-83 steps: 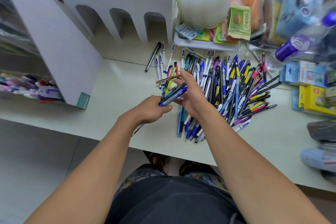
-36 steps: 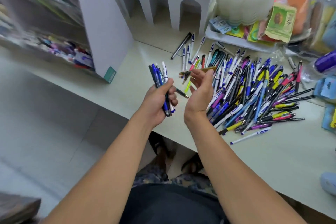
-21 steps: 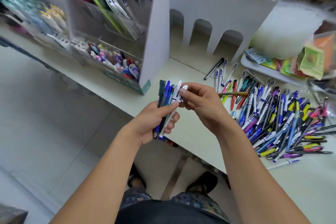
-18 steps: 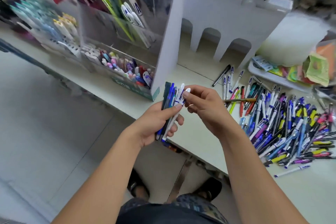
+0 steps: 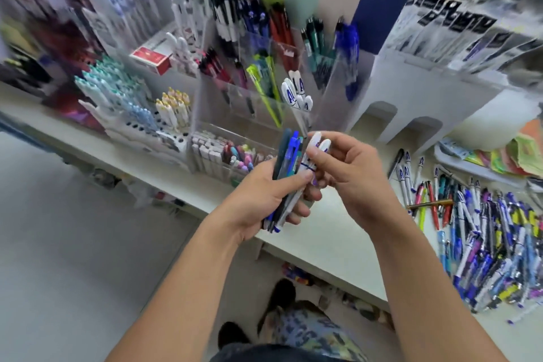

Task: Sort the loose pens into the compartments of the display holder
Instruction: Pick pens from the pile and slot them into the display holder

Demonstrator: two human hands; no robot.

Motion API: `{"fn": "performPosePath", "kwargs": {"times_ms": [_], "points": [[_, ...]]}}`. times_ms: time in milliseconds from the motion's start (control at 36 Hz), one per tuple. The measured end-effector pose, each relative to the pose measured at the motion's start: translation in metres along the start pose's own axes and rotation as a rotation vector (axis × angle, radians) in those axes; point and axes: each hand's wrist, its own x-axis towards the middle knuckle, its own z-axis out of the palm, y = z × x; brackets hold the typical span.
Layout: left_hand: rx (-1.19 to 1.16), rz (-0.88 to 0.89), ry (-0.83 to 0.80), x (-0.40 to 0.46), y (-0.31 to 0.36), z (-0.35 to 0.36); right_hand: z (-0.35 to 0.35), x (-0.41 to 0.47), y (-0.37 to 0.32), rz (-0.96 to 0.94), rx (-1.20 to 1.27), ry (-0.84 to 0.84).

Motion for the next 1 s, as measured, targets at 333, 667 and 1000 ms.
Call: {"fn": "performPosePath", "kwargs": {"times_ms": [333, 667, 1000], "points": [[-0.038, -0.005, 0.294, 0.046, 0.039, -0.051, -0.024, 0.088, -0.057, -0.667, -0.308, 0.548], [-0.299, -0.112, 0.04, 0.092, 0.055, -0.077, 0.01, 0.127, 0.003, -0.26, -0.949, 0.291], [-0.329, -0.289, -0.271, 0.096, 0.068, -0.116, 0.044, 0.134, -0.004, -0.277, -0.689, 0.593]]}}
